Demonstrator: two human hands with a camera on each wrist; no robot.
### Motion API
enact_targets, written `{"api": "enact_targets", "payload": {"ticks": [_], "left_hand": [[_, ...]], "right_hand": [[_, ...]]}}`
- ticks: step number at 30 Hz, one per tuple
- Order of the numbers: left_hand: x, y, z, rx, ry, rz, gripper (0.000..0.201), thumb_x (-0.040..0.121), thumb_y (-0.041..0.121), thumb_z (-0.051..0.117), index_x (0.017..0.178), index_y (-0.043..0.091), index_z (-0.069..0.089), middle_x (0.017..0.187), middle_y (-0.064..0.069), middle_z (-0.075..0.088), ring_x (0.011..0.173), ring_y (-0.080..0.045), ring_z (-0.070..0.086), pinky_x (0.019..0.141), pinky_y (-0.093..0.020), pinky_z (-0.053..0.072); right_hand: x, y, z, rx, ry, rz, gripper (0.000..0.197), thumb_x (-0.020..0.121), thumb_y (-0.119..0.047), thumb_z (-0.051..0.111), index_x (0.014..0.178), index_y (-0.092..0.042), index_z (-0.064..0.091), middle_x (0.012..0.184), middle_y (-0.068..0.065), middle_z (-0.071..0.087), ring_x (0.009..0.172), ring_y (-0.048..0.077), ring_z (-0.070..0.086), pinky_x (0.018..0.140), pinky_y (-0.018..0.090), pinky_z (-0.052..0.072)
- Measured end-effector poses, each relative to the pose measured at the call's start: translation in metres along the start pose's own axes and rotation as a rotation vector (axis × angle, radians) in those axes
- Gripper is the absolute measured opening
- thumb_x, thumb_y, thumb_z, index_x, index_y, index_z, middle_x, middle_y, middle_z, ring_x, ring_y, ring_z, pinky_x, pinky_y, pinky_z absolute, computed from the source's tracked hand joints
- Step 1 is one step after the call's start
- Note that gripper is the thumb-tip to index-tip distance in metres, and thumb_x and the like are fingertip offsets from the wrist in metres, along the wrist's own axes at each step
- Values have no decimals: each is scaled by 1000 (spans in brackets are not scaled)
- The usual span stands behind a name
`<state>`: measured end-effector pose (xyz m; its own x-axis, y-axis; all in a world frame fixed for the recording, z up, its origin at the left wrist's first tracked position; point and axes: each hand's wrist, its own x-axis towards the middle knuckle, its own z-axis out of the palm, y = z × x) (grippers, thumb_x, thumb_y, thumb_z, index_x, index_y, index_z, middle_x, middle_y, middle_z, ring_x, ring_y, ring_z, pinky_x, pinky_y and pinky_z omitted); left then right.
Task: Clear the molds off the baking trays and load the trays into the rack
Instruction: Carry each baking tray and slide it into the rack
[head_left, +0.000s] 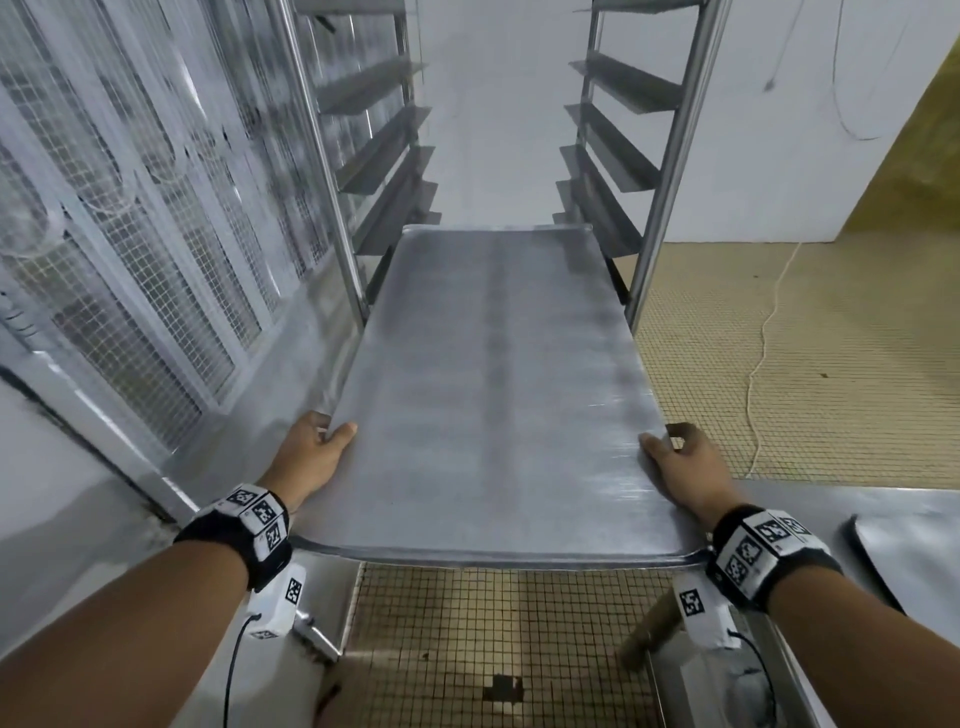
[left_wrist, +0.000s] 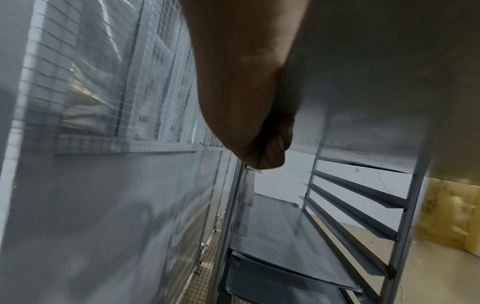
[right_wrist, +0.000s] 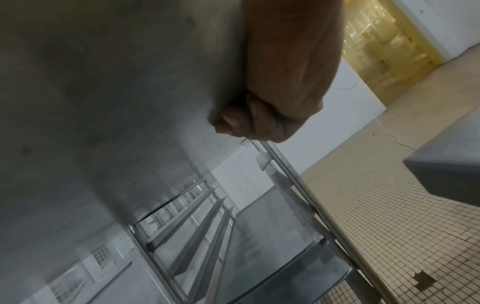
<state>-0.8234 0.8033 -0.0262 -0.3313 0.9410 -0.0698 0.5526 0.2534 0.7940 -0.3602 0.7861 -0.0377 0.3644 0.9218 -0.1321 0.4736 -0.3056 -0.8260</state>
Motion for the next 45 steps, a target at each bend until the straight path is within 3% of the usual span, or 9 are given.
{"api": "enact_targets", "payload": {"ticks": [7, 15, 19, 23, 26, 31, 37, 41, 45], "left_hand": [[52, 18, 7, 116, -49, -22, 48, 95, 42, 63, 126, 7, 55, 114, -8, 65, 101, -27, 62, 85, -34, 46], [79, 15, -3, -20, -105, -48, 76, 81, 60, 70, 137, 11, 57, 130, -7, 65, 113, -23, 64, 103, -43, 49], [75, 20, -9, -19, -185, 42, 91, 80, 54, 77, 153, 17, 38, 152, -3, 46, 135, -19, 49, 113, -38, 39], [62, 26, -17, 82, -290, 124, 121, 50, 78, 80, 153, 32, 35, 162, 1, 19, 147, -18, 27, 118, -38, 30], [52, 30, -20, 239, -411, 194, 139, 36, 83, 80, 155, 37, 26, 164, 9, -9, 153, -18, 5, 122, -40, 22], [44, 30, -18, 478, -533, 239, 148, 34, 82, 83, 157, 44, 10, 160, 16, -30, 154, -23, -3, 123, -46, 21], [33, 30, -13, 576, -457, 305, 141, 40, 92, 71, 158, 39, 16, 167, 5, -6, 154, -27, 3, 123, -45, 19], [20, 39, -7, 685, -387, 417, 122, 54, 88, 67, 156, 37, 24, 167, 6, 9, 154, -25, -2, 121, -54, 8], [5, 56, 9, 718, -384, 533, 107, 66, 83, 65, 154, 32, 33, 164, 5, 24, 152, -20, 16, 121, -47, 16]], "right_hand": [[41, -33, 2, -36, -24, -11, 41, 96, -40, 62, 123, -10, 55, 97, 4, 66, 75, 9, 61, 59, 23, 41], [75, -56, 19, -29, -15, 6, 48, 93, -41, 65, 125, -7, 56, 109, 13, 69, 93, 28, 65, 86, 39, 52], [83, -70, 23, -105, -27, -2, 47, 95, -42, 61, 123, -4, 57, 111, 15, 67, 93, 29, 60, 83, 37, 46], [80, -87, 17, -173, -142, -33, 45, 95, -45, 59, 118, -7, 60, 113, 16, 69, 101, 33, 65, 87, 41, 51], [62, -99, 14, -230, -198, -96, 77, 94, -54, 60, 153, -15, 31, 147, 20, 47, 132, 40, 49, 108, 49, 36], [41, -76, 15, -506, -399, -181, 122, 51, -97, 60, 154, -44, 22, 167, -1, -4, 153, 31, -3, 119, 63, 16], [13, -55, 15, -722, -403, -304, 128, 44, -97, 64, 152, -47, 19, 167, 3, -4, 152, 38, 1, 118, 63, 17], [-5, -63, 21, -760, -304, -376, 108, 59, -93, 58, 151, -43, 31, 164, 2, 19, 151, 34, 11, 119, 58, 17], [-23, -77, 43, -783, -256, -546, 85, 76, -80, 56, 146, -32, 45, 157, -5, 36, 146, 19, 28, 122, 49, 11]]}}
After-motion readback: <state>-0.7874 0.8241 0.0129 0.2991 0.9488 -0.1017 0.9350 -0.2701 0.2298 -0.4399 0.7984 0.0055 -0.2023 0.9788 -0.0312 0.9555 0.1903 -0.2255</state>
